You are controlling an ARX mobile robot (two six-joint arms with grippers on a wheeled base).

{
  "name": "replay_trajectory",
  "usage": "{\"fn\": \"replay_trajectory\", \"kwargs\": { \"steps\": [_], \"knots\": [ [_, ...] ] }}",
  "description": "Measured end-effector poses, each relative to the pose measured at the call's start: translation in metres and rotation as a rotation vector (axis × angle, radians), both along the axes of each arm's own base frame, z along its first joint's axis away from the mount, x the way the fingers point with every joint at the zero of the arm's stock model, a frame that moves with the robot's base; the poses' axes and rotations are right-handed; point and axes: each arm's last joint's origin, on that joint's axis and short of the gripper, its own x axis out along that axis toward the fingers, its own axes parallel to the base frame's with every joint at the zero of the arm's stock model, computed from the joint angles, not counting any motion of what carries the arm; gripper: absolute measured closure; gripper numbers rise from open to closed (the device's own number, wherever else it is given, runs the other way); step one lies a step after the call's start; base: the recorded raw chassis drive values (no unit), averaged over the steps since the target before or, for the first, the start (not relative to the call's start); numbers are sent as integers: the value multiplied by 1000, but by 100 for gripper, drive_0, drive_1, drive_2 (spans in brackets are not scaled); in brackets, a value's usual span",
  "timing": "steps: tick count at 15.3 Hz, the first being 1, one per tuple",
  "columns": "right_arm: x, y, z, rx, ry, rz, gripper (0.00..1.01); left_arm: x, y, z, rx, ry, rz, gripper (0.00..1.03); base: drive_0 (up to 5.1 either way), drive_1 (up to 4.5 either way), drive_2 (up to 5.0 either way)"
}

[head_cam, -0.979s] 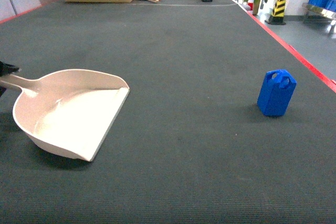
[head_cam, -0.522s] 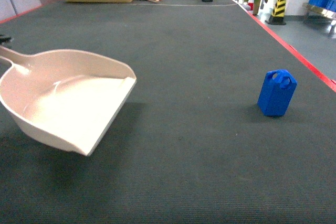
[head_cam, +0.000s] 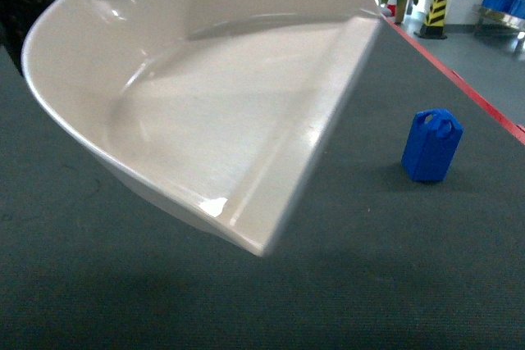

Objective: Place part in tray to right shelf

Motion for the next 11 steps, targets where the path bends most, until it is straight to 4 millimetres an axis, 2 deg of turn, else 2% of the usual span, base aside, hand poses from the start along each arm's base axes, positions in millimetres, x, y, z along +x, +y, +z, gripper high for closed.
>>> {"fn": "replay_trajectory", "kwargs": {
  "steps": [2,4,6,9,11],
  "knots": [
    [0,0,0,0,0,0,3,-2,-27,-12,-37,56,-49,90,0,0,0],
    [0,0,0,0,0,0,3,6,-47,-32,-55,122,-70,90,0,0,0],
    [0,0,0,0,0,0,3,15,-64,-44,-45,146,-105,90,0,0,0],
    [0,0,0,0,0,0,3,19,-83,-41,-47,129,-175,90,0,0,0],
    [0,0,0,0,0,0,3,26,-86,-45,-51,137,-185,90,0,0,0]
  ]
}}
